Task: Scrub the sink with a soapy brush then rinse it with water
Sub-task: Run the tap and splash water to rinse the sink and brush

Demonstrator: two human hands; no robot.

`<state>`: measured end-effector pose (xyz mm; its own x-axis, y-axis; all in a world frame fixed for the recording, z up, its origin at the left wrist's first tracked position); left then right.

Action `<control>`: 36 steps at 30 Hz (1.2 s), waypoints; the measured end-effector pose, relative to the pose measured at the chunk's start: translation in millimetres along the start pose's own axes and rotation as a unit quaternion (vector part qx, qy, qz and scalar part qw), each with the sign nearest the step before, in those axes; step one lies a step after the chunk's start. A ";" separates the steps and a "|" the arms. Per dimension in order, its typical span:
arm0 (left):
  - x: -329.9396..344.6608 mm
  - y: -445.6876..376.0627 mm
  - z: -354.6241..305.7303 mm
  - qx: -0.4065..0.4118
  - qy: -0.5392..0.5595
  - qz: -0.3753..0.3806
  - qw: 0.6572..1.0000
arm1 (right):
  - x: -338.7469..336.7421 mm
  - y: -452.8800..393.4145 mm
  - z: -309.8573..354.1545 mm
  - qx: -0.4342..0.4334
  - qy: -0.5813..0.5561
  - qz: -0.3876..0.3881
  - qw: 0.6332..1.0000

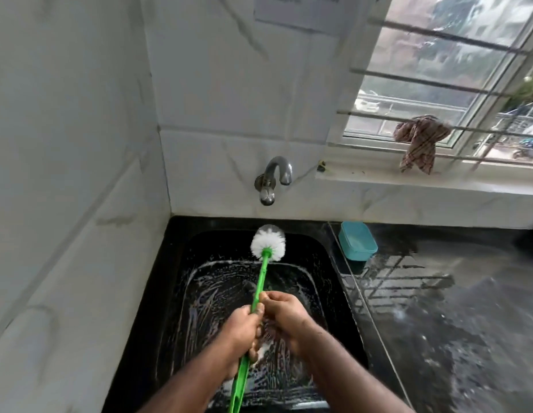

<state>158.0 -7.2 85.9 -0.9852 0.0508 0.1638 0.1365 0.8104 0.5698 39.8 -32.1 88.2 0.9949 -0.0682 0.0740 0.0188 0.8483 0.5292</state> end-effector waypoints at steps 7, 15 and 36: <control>-13.1 -19.4 4.7 -0.022 0.003 -0.030 0.999 | -44.5 -72.1 75.8 -0.064 0.062 -0.120 0.989; -1.6 -33.9 8.2 0.004 0.004 -0.089 0.996 | -26.2 -185.4 175.2 -0.101 0.092 -0.116 0.984; 4.3 -26.0 8.2 -0.047 -0.027 -0.099 0.994 | -7.9 -222.8 185.9 -0.008 0.003 -0.003 1.000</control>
<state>149.3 -23.3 65.2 -0.9975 -0.0709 -0.0011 -0.0540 0.7500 0.6593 9.4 -318.2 126.8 0.9953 -0.0703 0.0667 0.0260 0.8565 0.5154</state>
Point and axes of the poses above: each hand's wrist, its own y-axis away from the middle knuckle, its own x-axis out of the palm, z = x × y, the point moved 1 cm from there along -y, towards the middle knuckle, and after that the axes turned 5 degrees about -z, right-handed, at the moved point
